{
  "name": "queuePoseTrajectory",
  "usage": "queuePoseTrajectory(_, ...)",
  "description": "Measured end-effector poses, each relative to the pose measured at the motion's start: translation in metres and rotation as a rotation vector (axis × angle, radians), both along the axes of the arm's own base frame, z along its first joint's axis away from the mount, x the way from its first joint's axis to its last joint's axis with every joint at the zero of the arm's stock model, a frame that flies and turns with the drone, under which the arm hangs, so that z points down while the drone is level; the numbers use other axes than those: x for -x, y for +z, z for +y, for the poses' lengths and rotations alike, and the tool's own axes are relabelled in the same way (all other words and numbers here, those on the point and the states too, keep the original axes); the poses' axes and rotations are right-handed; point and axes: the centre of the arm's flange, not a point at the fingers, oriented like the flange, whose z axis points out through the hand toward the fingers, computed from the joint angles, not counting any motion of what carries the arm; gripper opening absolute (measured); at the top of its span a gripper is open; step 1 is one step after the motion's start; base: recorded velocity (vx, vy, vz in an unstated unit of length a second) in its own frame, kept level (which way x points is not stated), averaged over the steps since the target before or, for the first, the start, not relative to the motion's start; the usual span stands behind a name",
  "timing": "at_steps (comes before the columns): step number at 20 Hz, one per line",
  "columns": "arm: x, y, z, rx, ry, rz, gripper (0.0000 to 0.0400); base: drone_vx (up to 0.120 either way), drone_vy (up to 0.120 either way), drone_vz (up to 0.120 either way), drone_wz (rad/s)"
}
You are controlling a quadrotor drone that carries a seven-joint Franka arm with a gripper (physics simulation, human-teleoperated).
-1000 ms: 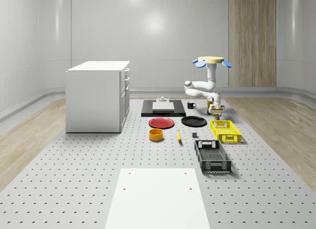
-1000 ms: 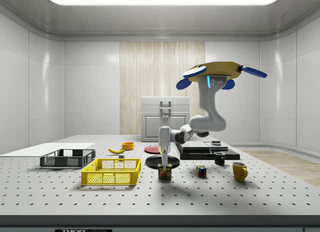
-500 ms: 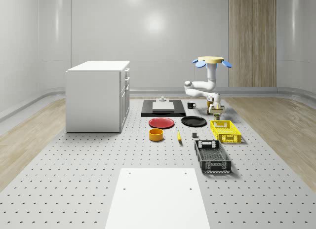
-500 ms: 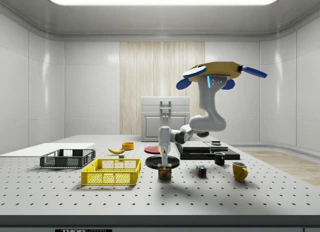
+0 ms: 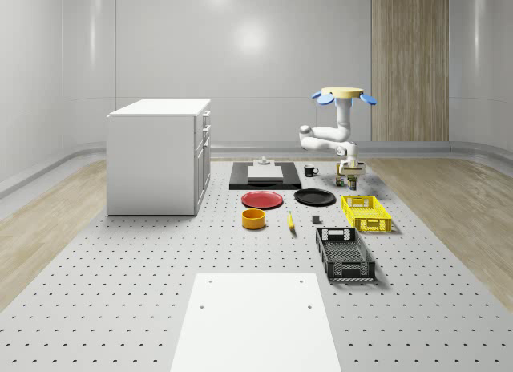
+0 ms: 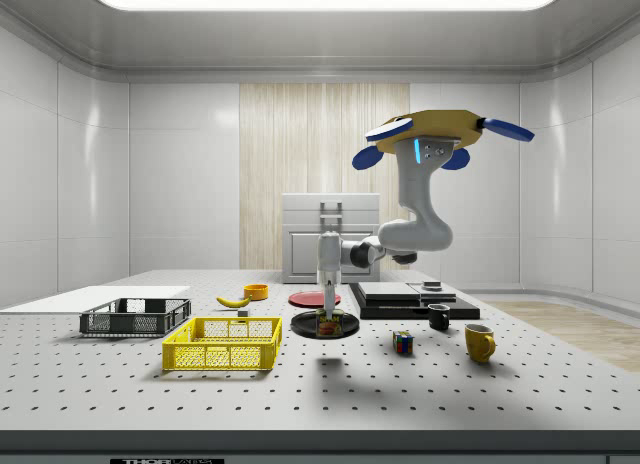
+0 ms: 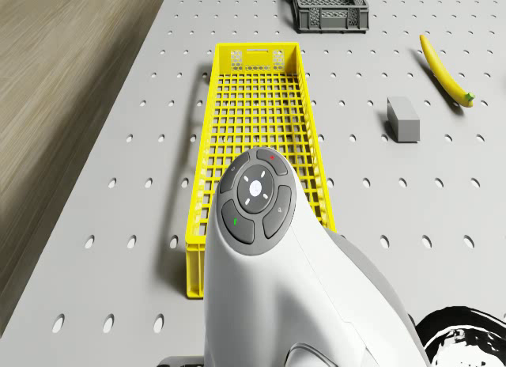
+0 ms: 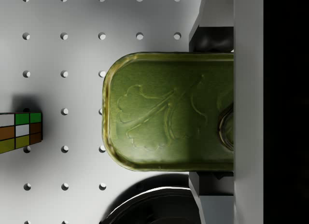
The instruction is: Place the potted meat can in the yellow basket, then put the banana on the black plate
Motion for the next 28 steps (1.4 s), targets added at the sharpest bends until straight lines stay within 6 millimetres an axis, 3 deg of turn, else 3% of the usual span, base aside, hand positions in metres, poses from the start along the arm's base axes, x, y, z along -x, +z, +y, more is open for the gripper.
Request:
queuePoseTrajectory(3,0.0,-0.0041,-0.0001,0.0,-0.001,0.0,0.0291,0.12,0.0,0.107,0.0)
queuePoseTrajectory(28,0.0,-0.0086,-0.0002,0.0,-0.002,0.0,0.0291,0.12,0.0,0.0,0.0)
